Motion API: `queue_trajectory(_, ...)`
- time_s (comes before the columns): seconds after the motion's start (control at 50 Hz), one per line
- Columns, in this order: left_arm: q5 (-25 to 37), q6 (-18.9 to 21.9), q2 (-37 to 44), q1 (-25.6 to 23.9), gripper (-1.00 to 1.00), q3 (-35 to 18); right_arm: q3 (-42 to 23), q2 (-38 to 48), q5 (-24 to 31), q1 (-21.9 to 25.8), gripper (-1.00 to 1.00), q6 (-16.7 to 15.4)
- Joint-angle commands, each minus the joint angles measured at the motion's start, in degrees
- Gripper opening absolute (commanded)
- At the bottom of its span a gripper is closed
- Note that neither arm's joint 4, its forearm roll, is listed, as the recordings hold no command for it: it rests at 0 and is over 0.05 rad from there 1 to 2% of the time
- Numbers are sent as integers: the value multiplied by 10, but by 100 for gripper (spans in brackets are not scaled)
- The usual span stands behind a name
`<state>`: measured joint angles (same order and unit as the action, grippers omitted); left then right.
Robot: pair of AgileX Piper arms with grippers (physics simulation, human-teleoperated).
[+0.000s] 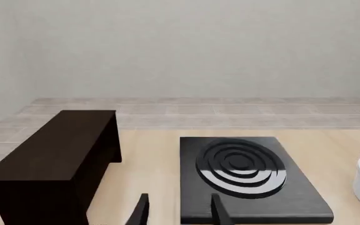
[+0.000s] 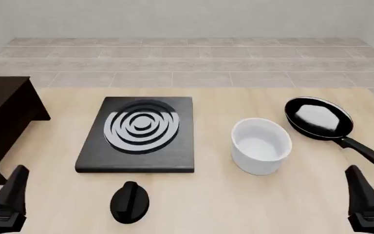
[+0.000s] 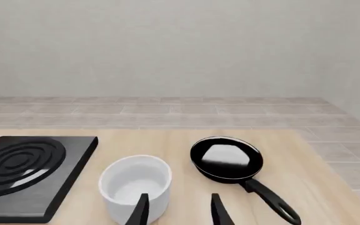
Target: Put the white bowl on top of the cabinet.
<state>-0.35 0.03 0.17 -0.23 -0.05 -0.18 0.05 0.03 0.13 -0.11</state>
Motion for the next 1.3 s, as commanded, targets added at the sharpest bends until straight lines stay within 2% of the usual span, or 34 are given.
queue_trajectory(0.02,-3,-6,7,1,100,0,-3,1,4,-1,100,2)
queue_trajectory(0.14,3,1,13,-10,100,0,-4,0,-3,-1,100,-6)
queue_trajectory(0.2,-1,5,21,-10,100,0,-2,1,3,-2,100,2)
queue_trajectory(0.32,-44,-1,70,-3,100,-2,-1,0,-5,-1,100,-5)
queue_trajectory(0.38,-49,-20,91,12,100,-24,-2,2,3,-2,100,2)
queue_trajectory(0.44,-35,-16,83,36,100,-49,-1,2,1,-2,100,2)
queue_trajectory(0.52,-29,-13,107,37,100,-73,-3,0,-2,-1,100,-3)
queue_trajectory(0.6,-24,21,117,20,100,-79,0,4,0,-2,100,3)
queue_trajectory(0.84,-33,19,156,6,100,-83,-1,0,-2,-1,100,-2)
queue_trajectory(0.94,-38,28,168,-26,100,-84,-1,3,2,-2,100,3)
queue_trajectory(0.96,-38,27,168,-26,100,-84,-2,3,3,-2,100,3)
queue_trajectory(1.02,-53,-21,215,-44,100,-85,0,1,-3,-1,100,-2)
queue_trajectory(1.08,-48,-37,191,-47,100,-82,-1,0,-3,-1,100,-3)
queue_trajectory(1.14,-51,-35,199,-60,100,-83,-2,3,3,-2,100,3)
queue_trajectory(1.24,-57,-28,224,-73,100,-85,-3,0,-2,-1,100,-4)
queue_trajectory(1.26,157,-3,269,-91,100,-314,-2,0,-2,-1,100,-3)
queue_trajectory(1.3,181,6,273,-92,100,-372,-3,0,2,-1,100,0)
